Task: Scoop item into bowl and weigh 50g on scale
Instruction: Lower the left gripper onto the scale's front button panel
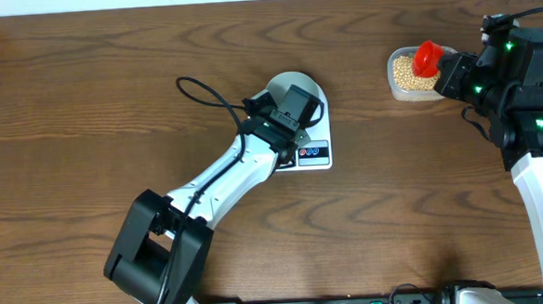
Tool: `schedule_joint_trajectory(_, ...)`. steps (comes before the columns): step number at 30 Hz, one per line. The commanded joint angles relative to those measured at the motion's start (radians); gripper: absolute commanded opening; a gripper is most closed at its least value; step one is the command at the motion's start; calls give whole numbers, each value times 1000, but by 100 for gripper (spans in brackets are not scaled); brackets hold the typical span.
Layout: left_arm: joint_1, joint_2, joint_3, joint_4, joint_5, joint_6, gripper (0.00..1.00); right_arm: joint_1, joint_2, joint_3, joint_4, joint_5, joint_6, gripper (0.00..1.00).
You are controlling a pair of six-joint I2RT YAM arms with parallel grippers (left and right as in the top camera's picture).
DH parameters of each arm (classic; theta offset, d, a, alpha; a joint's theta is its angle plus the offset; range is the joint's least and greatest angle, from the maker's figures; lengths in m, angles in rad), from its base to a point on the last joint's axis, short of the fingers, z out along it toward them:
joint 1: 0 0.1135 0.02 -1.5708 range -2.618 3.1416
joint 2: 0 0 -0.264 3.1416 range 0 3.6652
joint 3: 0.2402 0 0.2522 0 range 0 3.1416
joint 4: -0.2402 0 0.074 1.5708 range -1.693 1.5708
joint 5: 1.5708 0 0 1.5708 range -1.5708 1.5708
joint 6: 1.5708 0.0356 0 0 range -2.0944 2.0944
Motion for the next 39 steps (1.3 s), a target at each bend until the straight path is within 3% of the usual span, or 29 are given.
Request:
schedule_joint_trajectory(1,-34,11,-4,-3,-39,-10,7,-6,-14,27,5,13,-15,1)
schedule_joint_trajectory(10,-95,11,-4,-6,-116,-40,7,-6,-14,27,4,18,-16,1)
schedule_joint_trajectory(39,-127,77,-5,-3,-114,-77,7,-6,-14,27,-6,30,-27,1)
